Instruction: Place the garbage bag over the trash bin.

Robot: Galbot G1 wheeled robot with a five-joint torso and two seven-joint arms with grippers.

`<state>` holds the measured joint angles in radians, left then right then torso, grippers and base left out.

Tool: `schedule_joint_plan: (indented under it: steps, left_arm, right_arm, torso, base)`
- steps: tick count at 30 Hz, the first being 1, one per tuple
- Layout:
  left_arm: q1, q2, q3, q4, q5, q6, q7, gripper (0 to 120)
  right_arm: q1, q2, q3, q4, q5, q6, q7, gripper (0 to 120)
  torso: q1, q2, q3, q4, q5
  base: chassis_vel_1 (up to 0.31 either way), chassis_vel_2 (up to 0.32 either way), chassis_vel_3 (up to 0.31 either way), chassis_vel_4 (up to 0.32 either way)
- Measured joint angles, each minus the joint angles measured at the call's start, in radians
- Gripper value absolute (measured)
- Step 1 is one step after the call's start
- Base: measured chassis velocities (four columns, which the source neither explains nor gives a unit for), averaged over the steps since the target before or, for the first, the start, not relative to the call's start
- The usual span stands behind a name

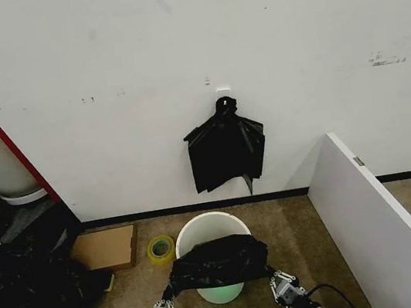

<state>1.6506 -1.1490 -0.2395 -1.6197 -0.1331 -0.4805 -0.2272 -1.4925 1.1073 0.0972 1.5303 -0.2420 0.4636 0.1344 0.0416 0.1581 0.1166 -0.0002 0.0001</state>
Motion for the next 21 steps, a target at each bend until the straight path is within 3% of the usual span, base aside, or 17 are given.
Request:
schedule_joint_plan:
  steps: [6,14,18,21]
  left_arm:
    - [0.025,0.009,-0.002,-0.038,-0.005,0.006,-0.022,8]
    - [0.071,0.042,-0.002,-0.093,0.052,0.093,-0.072,34]
    - [0.087,0.062,-0.004,-0.120,0.071,0.128,-0.099,55]
    - [0.101,0.085,-0.011,-0.141,0.084,0.144,-0.108,67]
  right_arm:
    - [-0.043,-0.027,0.007,0.061,-0.013,0.030,-0.014,22]
    - [-0.086,-0.081,0.040,0.093,-0.023,0.058,-0.083,48]
    - [-0.095,-0.105,0.056,0.086,-0.024,0.084,-0.110,69]
    - [-0.105,-0.128,0.088,0.080,-0.021,0.136,-0.178,79]
  torso:
    - [0.000,0.000,0.000,0.0000,-0.0001]
    - [0.000,0.000,0.000,-0.0001,-0.0001]
    - [0.000,0.000,0.000,0.0000,0.0001]
    - [0.000,0.000,0.000,-0.0001,0.0000]
  base:
    - [0.000,0.000,0.000,0.000]
    - [0.000,0.000,0.000,0.000]
    - [0.000,0.000,0.000,0.000]
    - [0.000,0.000,0.000,0.000]
